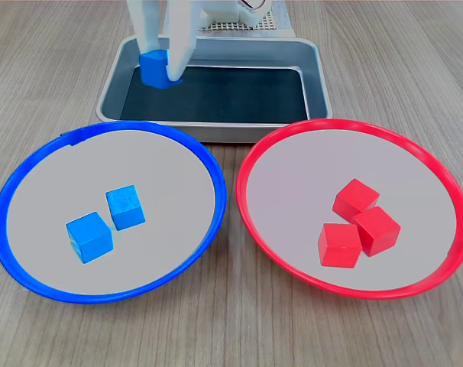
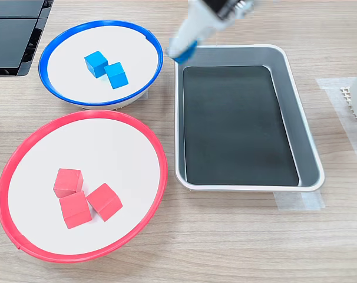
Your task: Move six blocks from tray to matching dishes
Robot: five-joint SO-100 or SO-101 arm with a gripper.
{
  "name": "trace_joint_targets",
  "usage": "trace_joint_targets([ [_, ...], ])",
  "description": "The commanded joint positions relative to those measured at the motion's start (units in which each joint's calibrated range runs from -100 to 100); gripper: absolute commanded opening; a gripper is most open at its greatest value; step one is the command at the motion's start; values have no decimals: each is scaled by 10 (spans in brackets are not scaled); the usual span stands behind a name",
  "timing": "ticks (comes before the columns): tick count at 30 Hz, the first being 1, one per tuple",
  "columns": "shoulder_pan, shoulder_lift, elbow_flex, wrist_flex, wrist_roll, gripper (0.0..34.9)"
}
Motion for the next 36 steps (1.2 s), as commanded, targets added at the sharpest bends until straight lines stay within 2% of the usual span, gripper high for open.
trace_joint_targets([
  [1,-17,110,-191,-35,-110,0],
  [6,-23,216,-255,-109,-127,3],
  [7,-23,231,-255,-123,-123,71],
  [9,-23,246,-250,-141,-118,170],
  [10,-23,249,-248,-147,-116,193],
  [11,-23,249,-242,-154,-115,197],
  [13,-21,237,-228,-155,-115,184],
  [14,-20,220,-209,-159,-115,157],
  [16,-23,163,-147,-180,-117,82],
  [17,-25,132,-109,-201,-121,59],
  [18,-32,74,-47,-235,-135,3],
  [20,-48,-21,54,-286,-159,2],
  [21,-64,-120,153,-329,-195,1],
  [25,-88,-356,365,-373,-274,0],
  [29,-96,-595,521,-291,-323,0],
  [34,-74,-725,605,-201,-324,0],
  [36,-68,-759,609,-140,-323,0],
])
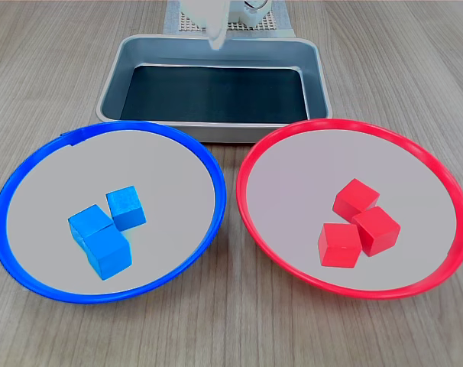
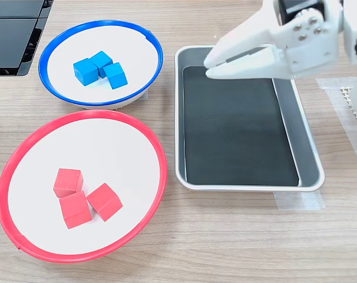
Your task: Move six blocks from tray to matching dishes
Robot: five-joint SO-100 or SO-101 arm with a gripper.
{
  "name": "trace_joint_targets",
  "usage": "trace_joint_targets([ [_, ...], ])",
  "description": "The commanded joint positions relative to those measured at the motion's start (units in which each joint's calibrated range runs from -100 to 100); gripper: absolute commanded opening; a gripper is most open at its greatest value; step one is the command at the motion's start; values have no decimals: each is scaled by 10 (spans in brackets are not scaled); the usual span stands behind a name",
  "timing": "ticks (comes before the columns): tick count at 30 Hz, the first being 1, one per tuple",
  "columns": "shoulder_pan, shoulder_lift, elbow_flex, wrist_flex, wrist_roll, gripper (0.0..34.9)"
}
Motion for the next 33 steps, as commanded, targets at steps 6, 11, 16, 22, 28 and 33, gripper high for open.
trace_joint_targets([
  [6,10,-87,8,174,-11,0],
  [11,10,-88,8,190,-16,1],
  [16,16,-88,8,190,-20,4],
  [22,16,-88,8,190,-20,4],
  [28,16,-88,8,190,-20,4],
  [33,16,-88,8,190,-20,4],
])
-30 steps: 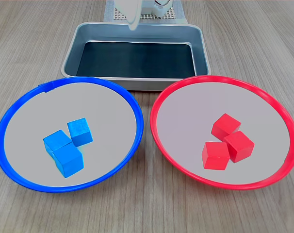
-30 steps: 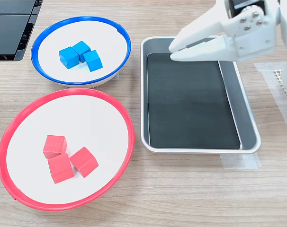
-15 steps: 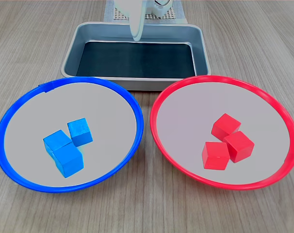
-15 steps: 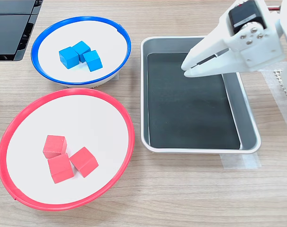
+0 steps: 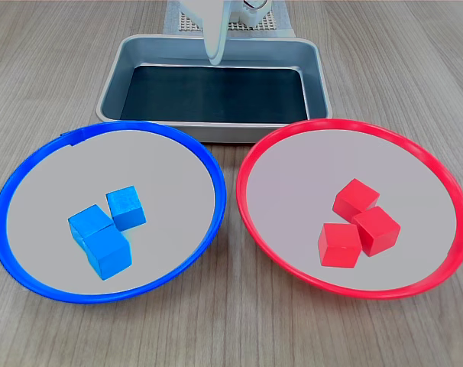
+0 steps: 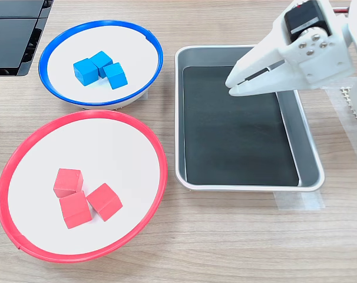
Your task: Move six blocks from tray to matching dishes
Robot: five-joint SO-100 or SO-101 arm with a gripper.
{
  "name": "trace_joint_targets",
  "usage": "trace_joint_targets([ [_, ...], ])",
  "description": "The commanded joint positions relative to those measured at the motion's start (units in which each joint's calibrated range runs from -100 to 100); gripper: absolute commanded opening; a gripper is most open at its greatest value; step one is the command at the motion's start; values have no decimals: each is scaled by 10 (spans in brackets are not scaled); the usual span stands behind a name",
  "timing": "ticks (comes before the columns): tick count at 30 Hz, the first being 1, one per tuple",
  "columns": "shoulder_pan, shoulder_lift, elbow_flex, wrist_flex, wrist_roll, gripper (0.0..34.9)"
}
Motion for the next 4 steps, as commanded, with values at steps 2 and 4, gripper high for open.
trace_joint_targets([
  [2,5,-3,1,3,-3,4],
  [4,5,-3,1,3,-3,4],
])
